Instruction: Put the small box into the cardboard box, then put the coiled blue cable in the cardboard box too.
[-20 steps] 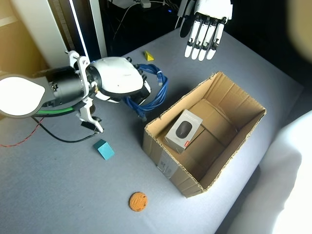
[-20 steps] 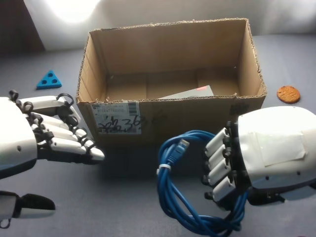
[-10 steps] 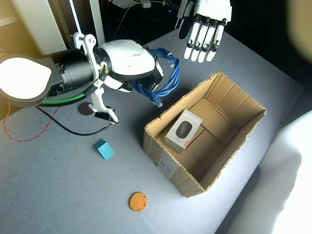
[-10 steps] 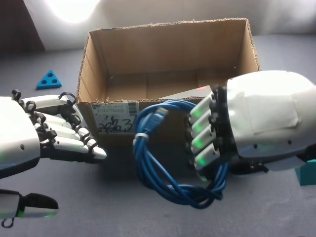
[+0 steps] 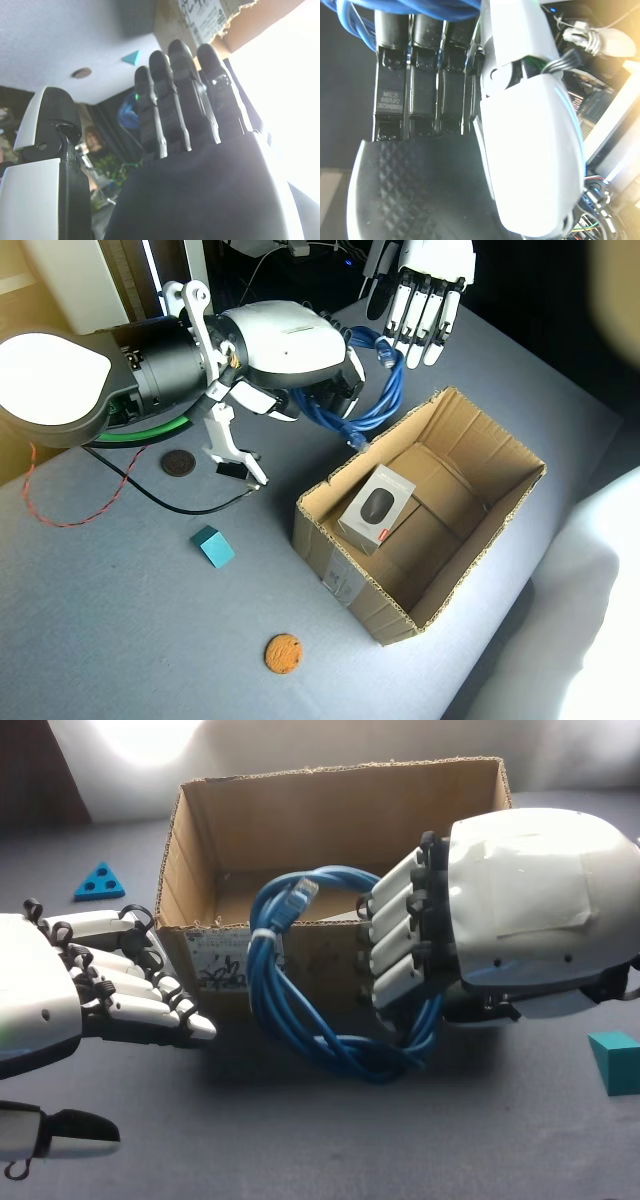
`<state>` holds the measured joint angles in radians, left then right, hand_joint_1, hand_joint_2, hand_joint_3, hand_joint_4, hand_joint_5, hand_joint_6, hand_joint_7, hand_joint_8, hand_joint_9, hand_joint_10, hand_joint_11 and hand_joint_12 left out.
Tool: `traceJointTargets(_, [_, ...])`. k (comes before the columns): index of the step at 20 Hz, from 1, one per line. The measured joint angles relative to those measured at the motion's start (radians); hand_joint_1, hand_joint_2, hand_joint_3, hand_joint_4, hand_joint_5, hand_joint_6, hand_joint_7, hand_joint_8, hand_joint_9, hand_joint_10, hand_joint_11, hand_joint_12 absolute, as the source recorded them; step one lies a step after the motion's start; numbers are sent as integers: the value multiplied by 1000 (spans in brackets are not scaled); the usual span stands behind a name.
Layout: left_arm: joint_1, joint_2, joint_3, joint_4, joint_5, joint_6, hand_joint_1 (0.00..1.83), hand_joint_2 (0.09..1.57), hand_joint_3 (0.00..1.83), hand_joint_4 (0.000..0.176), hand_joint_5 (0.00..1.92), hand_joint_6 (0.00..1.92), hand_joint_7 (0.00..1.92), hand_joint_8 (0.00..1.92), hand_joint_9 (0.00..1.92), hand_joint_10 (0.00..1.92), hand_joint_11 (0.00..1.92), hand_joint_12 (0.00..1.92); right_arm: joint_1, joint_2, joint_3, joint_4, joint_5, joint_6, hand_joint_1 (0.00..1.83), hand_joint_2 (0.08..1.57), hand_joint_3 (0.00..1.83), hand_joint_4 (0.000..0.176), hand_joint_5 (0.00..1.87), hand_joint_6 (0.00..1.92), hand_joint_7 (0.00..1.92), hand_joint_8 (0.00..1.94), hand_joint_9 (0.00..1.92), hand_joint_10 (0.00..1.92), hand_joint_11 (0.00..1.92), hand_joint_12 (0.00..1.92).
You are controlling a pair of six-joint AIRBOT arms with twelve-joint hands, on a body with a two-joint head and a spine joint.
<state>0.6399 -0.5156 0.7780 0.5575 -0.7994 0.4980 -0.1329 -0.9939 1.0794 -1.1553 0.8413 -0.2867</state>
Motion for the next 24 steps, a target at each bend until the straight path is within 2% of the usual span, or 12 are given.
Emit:
traceJointTargets(4, [-4, 0, 0, -2, 1, 0, 706, 1180, 0, 0, 529, 1, 564, 1, 527, 3, 17, 898, 14, -35, 55, 69, -21, -6, 1391, 1058, 0, 0, 1139, 705, 1047, 734, 1020, 1074, 933, 1085])
traceJointTargets(5, [-5, 0, 0, -7, 0, 0, 711, 1172, 0, 0, 541, 6, 576, 5, 543, 9, 37, 902, 20, -45, 77, 108, -30, -7, 1476, 1053, 1, 0, 1138, 645, 1046, 704, 1035, 953, 907, 1361])
traceJointTargets(7, [-5, 0, 0, -6, 2, 0, 698, 1184, 1, 0, 525, 0, 557, 0, 524, 1, 23, 895, 23, -60, 114, 146, -47, -11, 1497, 1053, 1, 0, 1139, 608, 1044, 718, 1039, 930, 888, 1438])
traceJointTargets(9, [-10, 0, 0, -2, 2, 0, 683, 1190, 3, 0, 509, 0, 547, 0, 515, 1, 21, 899, 23, -74, 138, 166, -64, -42, 1397, 1054, 0, 0, 1144, 667, 1066, 722, 1032, 1053, 916, 1082])
traceJointTargets(10, [-13, 0, 0, -2, -1, 0, 682, 1189, 2, 0, 505, 0, 544, 0, 514, 1, 16, 898, 24, -82, 149, 175, -64, -52, 1478, 1050, 0, 0, 1153, 597, 1076, 669, 1053, 926, 895, 1366])
traceJointTargets(11, [-13, 0, 0, -2, -1, 0, 678, 1188, 2, 0, 504, 0, 545, 1, 518, 2, 13, 897, 24, -90, 159, 189, -62, -53, 1410, 1048, 2, 0, 1167, 613, 1078, 699, 1036, 1032, 892, 1192])
traceJointTargets(13, [-12, 0, 0, 0, 1, 0, 688, 1183, 0, 0, 524, 6, 550, 1, 514, 1, 9, 889, 25, -111, 191, 220, -62, -56, 1492, 1063, 0, 0, 1149, 587, 1012, 779, 1002, 985, 875, 1455])
traceJointTargets(14, [-13, 0, 0, 0, 1, 0, 697, 1186, 2, 0, 507, 1, 545, 0, 510, 0, 2, 886, 25, -121, 209, 234, -63, -56, 1411, 1061, 2, 0, 1143, 642, 1020, 802, 1013, 1069, 893, 1216])
traceJointTargets(17, [-13, 0, 0, 0, 1, 0, 699, 1171, 0, 0, 537, 9, 578, 9, 542, 10, 42, 888, 25, -143, 256, 284, -69, -59, 1392, 1058, 0, 0, 1132, 664, 1016, 820, 1053, 1049, 980, 1048])
traceJointTargets(18, [-13, 0, 0, 0, 1, 0, 698, 1176, 0, 0, 533, 5, 573, 5, 538, 7, 39, 883, 31, -152, 272, 287, -78, -59, 1477, 1054, 3, 0, 1124, 621, 1017, 776, 1052, 949, 927, 1356])
traceJointTargets(19, [-13, 0, 0, 0, 1, 0, 682, 1186, 4, 0, 514, 1, 546, 0, 511, 1, 22, 877, 32, -161, 286, 300, -79, -59, 1493, 1053, 3, 0, 1114, 645, 1032, 735, 1054, 914, 909, 1425])
traceJointTargets(24, [-13, 0, 0, 0, 1, 0, 705, 1175, 0, 0, 528, 8, 560, 8, 527, 9, 47, 898, 32, -210, 350, 332, -86, -60, 1496, 1061, 2, 0, 1089, 743, 1034, 704, 1010, 942, 896, 1439])
